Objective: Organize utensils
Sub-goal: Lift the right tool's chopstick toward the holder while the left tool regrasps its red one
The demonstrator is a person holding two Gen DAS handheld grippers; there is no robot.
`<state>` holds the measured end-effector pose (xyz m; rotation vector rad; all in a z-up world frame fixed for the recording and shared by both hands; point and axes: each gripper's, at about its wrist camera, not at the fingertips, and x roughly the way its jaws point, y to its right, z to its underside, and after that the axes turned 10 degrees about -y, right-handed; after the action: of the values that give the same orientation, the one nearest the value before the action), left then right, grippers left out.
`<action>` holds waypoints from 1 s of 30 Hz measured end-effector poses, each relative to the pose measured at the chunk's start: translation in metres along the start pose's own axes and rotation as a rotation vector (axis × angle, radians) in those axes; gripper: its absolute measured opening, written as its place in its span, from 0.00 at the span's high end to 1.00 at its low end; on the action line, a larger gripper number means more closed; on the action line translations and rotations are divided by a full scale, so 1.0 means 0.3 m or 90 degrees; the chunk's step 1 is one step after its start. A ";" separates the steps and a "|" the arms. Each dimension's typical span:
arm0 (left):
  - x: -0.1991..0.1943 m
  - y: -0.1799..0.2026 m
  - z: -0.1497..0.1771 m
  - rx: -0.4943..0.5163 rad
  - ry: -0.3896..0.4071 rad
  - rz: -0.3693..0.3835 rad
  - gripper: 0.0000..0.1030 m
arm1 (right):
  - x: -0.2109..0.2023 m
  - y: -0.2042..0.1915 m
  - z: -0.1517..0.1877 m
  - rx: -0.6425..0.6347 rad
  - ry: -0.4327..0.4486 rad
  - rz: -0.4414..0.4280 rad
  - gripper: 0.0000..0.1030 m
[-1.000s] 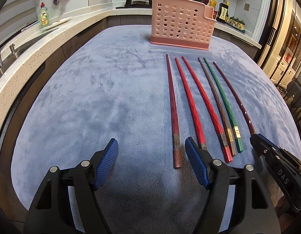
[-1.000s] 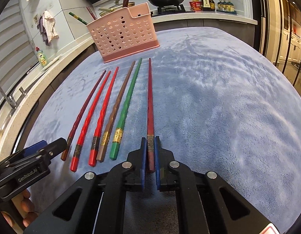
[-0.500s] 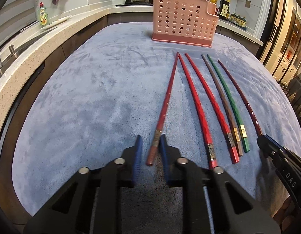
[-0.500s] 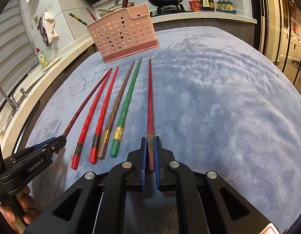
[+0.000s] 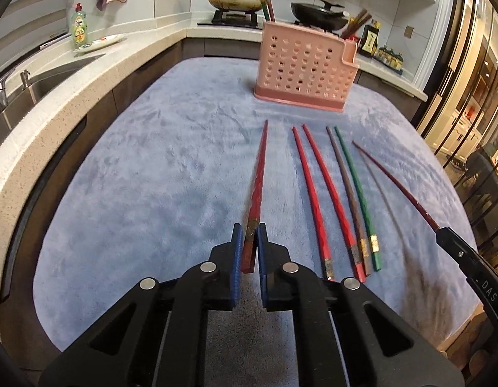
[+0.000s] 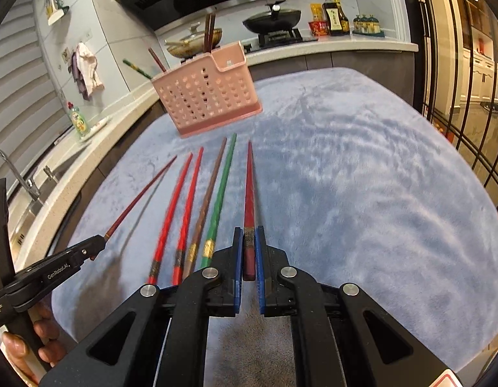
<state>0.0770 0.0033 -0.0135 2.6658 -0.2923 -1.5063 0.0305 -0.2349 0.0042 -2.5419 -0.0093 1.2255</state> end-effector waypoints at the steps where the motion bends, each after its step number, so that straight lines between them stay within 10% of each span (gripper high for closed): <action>1: -0.017 -0.004 -0.009 -0.003 0.007 0.005 0.92 | -0.013 0.001 -0.010 0.001 0.007 -0.002 0.94; 19: -0.240 -0.029 -0.208 -0.024 0.103 0.043 0.99 | -0.275 0.011 -0.248 0.015 0.158 -0.029 0.94; 24: -0.119 -0.059 -0.114 -0.016 0.049 0.048 0.61 | -0.271 0.011 -0.224 0.016 0.147 -0.030 0.94; 30: 0.078 -0.080 -0.001 -0.012 -0.039 0.035 0.63 | -0.268 0.013 -0.208 0.022 0.142 -0.032 0.94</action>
<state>0.0922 0.0223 -0.0366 2.5778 -0.3498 -1.5694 0.0267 -0.2676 0.1007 -2.6166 -0.0007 0.9108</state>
